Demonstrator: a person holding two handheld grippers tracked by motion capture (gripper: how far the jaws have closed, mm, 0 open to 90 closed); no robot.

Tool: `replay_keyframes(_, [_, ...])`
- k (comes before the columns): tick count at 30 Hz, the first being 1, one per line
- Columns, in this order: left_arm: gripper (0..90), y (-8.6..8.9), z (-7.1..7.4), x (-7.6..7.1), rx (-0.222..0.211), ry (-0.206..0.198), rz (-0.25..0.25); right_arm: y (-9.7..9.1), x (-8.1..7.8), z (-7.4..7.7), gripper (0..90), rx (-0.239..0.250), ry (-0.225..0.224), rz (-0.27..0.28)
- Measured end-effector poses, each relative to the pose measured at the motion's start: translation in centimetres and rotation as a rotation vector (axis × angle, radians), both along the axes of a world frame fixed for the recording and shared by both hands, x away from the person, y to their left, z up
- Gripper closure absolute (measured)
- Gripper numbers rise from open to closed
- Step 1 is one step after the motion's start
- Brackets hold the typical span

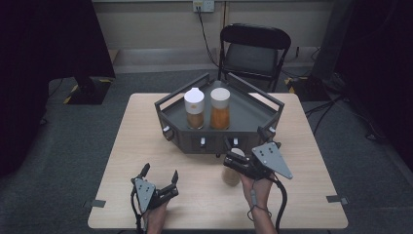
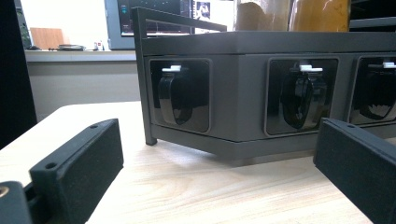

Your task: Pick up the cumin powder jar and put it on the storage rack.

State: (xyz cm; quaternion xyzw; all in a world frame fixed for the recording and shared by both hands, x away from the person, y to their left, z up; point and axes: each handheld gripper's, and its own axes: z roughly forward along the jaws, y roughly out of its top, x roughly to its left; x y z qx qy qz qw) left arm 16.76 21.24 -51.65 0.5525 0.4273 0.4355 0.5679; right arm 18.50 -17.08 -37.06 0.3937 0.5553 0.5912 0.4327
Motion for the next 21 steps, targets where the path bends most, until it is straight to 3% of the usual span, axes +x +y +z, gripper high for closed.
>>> replay_keyframes(21, [1.1,0.0,0.0,0.0,0.0,0.0,0.0,-1.9,-2.6,-2.9,0.0,0.016,-0.023,-0.061])
